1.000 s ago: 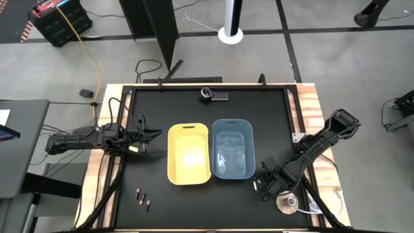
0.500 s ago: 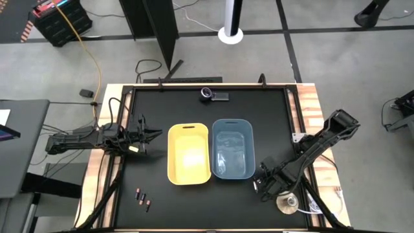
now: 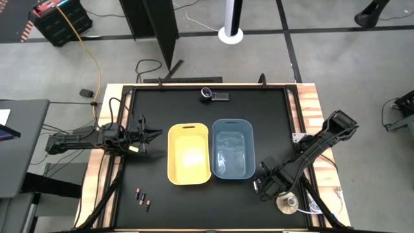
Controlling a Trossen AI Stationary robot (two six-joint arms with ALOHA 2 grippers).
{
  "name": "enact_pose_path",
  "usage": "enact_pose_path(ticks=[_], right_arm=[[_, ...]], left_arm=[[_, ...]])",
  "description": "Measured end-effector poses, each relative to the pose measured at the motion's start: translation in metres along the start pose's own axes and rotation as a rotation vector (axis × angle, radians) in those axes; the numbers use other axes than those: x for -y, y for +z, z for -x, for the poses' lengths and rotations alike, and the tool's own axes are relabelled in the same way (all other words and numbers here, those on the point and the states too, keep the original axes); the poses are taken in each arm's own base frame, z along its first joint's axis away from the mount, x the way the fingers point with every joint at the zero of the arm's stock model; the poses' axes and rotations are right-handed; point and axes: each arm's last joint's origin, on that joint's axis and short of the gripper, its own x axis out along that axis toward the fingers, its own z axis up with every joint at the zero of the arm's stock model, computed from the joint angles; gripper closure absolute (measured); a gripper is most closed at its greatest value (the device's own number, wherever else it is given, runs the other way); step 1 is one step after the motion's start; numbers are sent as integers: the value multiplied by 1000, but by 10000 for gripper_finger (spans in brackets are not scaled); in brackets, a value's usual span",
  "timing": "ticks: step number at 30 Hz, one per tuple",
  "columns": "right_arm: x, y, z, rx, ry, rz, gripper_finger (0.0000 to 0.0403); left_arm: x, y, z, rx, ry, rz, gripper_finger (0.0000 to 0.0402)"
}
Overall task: Sort batteries
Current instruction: Put the right silver battery into the blue bin
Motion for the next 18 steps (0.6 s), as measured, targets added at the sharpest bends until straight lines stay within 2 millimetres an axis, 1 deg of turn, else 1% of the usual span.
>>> enact_pose_path(ticks=[5, 9, 13, 18], right_arm=[[-3, 2, 13, 4, -16, 32, 352], [-6, 5, 30, 9, -43, 61, 352], [-6, 10, 54, 21, -99, 81, 352], [-7, 17, 93, 75, -122, 107, 352]], left_arm=[[0, 0, 0, 0, 0, 0, 362], [0, 0, 0, 0, 0, 0, 362], [0, 0, 0, 0, 0, 0, 362], [0, 0, 0, 0, 0, 0, 362]])
